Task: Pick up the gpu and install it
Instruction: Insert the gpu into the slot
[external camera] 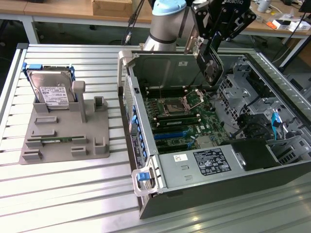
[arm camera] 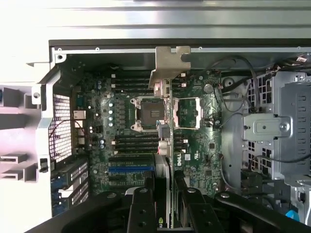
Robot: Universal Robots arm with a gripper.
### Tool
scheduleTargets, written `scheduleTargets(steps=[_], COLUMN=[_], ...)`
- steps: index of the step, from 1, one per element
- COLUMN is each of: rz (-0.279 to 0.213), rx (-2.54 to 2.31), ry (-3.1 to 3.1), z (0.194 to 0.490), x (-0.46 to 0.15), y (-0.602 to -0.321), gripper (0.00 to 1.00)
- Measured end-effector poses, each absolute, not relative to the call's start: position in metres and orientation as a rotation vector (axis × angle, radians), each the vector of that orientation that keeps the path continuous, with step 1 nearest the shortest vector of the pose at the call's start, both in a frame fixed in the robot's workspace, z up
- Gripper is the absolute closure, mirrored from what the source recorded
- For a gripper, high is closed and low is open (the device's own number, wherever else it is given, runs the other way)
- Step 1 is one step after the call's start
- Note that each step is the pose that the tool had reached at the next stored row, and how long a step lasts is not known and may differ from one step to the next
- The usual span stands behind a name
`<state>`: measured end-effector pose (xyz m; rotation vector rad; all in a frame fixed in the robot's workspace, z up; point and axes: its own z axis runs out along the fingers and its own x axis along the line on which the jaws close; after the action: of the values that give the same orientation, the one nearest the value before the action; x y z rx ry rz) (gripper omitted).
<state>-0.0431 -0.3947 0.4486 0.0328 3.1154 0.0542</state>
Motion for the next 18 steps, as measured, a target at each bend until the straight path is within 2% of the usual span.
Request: scheduleTargets(steps=[18], rz=[0.057], rx=[-0.179], ry=[3.113], z=[0.4486], x=[-0.0431], y=[-0.3947], gripper=[0.73])
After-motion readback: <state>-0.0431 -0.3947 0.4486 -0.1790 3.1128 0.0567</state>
